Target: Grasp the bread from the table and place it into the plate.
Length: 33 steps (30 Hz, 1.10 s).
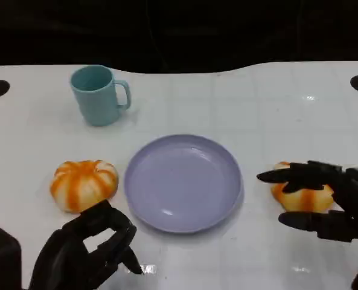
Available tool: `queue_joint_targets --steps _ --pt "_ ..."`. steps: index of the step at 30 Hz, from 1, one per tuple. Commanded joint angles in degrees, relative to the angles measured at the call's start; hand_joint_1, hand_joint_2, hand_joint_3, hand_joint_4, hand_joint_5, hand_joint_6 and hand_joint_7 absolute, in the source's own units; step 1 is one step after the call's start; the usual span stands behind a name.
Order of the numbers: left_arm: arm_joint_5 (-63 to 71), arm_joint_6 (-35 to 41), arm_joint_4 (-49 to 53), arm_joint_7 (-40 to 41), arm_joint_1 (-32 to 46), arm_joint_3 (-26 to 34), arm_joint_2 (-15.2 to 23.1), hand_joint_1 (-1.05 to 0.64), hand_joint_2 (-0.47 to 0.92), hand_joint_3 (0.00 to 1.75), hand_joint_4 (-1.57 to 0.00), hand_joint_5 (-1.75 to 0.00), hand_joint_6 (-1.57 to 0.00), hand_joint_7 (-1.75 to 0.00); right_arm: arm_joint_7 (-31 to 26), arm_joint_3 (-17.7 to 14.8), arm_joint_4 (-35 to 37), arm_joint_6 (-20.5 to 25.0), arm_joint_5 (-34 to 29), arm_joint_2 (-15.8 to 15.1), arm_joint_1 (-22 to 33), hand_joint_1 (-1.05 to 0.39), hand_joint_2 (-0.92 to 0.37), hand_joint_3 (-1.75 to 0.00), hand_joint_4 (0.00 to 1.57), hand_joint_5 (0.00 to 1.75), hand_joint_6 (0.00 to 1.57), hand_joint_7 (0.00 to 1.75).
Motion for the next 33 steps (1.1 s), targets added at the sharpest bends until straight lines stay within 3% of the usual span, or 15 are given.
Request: queue_joint_targets --steps 1,5,9,14,23,33 --pt "0.2 -0.5 0.0 -0.3 -0.2 0.3 0.9 -0.54 0.92 0.32 -0.70 -1.75 -0.68 -1.45 -2.5 -1.0 -1.2 -0.9 -3.9 -3.0 -0.6 -0.43 -0.89 0.00 0.27 0.65 0.58 0.04" --pt "0.3 -0.3 -0.6 -0.1 0.0 0.1 0.9 -0.54 0.92 0.31 -0.70 -1.75 -0.69 -1.45 -3.7 -0.9 -2.4 -0.5 -8.0 -5.2 -0.7 -0.41 -0.86 0.00 0.17 0.57 0.51 0.01" --pt "0.3 0.0 -0.5 0.2 -0.1 0.1 0.7 -0.55 0.92 0.31 -0.71 -1.75 -0.69 -1.45 -2.4 -0.5 -5.7 3.4 -12.8 -7.4 -0.1 -0.37 -0.82 0.00 0.04 0.46 0.37 0.00" --pt "0.4 0.2 -0.3 0.6 -0.4 0.1 0.5 -0.55 0.92 0.30 -0.71 -1.75 -0.70 -1.45 -2.9 0.8 -7.2 6.1 -17.9 -8.9 0.3 -0.31 -0.80 0.00 0.00 0.36 0.30 0.00" --pt "1.3 0.2 0.5 1.2 -1.2 -0.4 -0.1 -0.55 0.92 0.30 -0.71 -1.75 -0.70 -1.45 -4.0 3.7 -3.0 6.6 -21.8 -10.3 -2.5 -0.33 -0.82 -0.01 0.02 0.33 0.31 0.01" --pt "1.2 0.1 0.9 1.1 -1.6 -0.3 -0.5 -0.54 0.92 0.31 -0.71 -1.75 -0.69 -1.47 -7.4 10.0 6.9 7.3 -29.5 -11.5 -8.8 -0.40 -0.82 -0.01 0.08 0.28 0.32 0.00"
